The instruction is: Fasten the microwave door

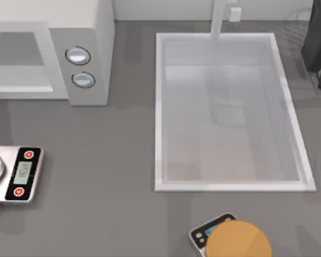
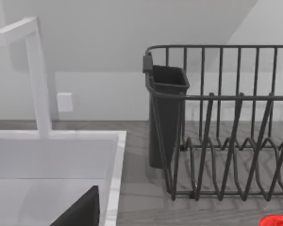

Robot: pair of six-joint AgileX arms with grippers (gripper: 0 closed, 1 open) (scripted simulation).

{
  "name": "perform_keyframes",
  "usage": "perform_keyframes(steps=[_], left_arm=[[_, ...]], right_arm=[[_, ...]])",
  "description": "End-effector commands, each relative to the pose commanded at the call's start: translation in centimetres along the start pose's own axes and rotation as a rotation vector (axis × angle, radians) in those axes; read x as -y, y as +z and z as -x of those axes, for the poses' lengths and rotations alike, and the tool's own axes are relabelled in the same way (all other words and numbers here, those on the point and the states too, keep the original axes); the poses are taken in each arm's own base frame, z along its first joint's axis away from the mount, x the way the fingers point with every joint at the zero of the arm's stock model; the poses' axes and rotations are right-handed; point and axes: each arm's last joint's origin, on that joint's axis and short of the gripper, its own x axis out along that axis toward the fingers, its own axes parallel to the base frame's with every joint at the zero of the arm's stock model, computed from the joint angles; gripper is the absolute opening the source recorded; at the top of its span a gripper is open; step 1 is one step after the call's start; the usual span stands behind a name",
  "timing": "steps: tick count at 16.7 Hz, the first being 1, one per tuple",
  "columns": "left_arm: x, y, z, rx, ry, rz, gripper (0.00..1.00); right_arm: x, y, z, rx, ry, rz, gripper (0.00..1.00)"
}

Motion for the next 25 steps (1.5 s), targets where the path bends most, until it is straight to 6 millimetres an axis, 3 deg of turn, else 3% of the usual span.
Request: perform_keyframes(steps=[2,5,8,12,14,16,20,22,25], left_arm=[[2.6,0.6,-0.3,0.003,-0.015,-0.017,0.00],[5.8,-0.9,0.6,-0.002,-0.026,0.076,0.00],[6.9,-2.4,1.6,-0.004,-0.021,0.172,0.00],[7.0,-2.6,1.5,-0.007,-0.027,0.180,0.00],[7.0,-1.9,1.7,0.009,-0.013,0.160,0.00],[7.7,0.1,2.2,0.052,0.012,0.109,0.00],[12.1,2.9,2.9,0.116,0.007,0.052,0.00],[14.3,2.6,2.8,0.104,-0.013,0.071,0.00],[16.3,0.3,2.2,0.030,-0.025,0.147,0.00]], right_arm=[[0.0,0.0,0.0,0.000,0.000,0.000,1.00],[0.0,0.0,0.0,0.000,0.000,0.000,1.00],[0.0,0.0,0.0,0.000,0.000,0.000,1.00],[0.0,0.0,0.0,0.000,0.000,0.000,1.00],[0.0,0.0,0.0,0.000,0.000,0.000,1.00],[0.0,0.0,0.0,0.000,0.000,0.000,1.00],[0.0,0.0,0.0,0.000,0.000,0.000,1.00],[0.0,0.0,0.0,0.000,0.000,0.000,1.00],[0.0,0.0,0.0,0.000,0.000,0.000,1.00]])
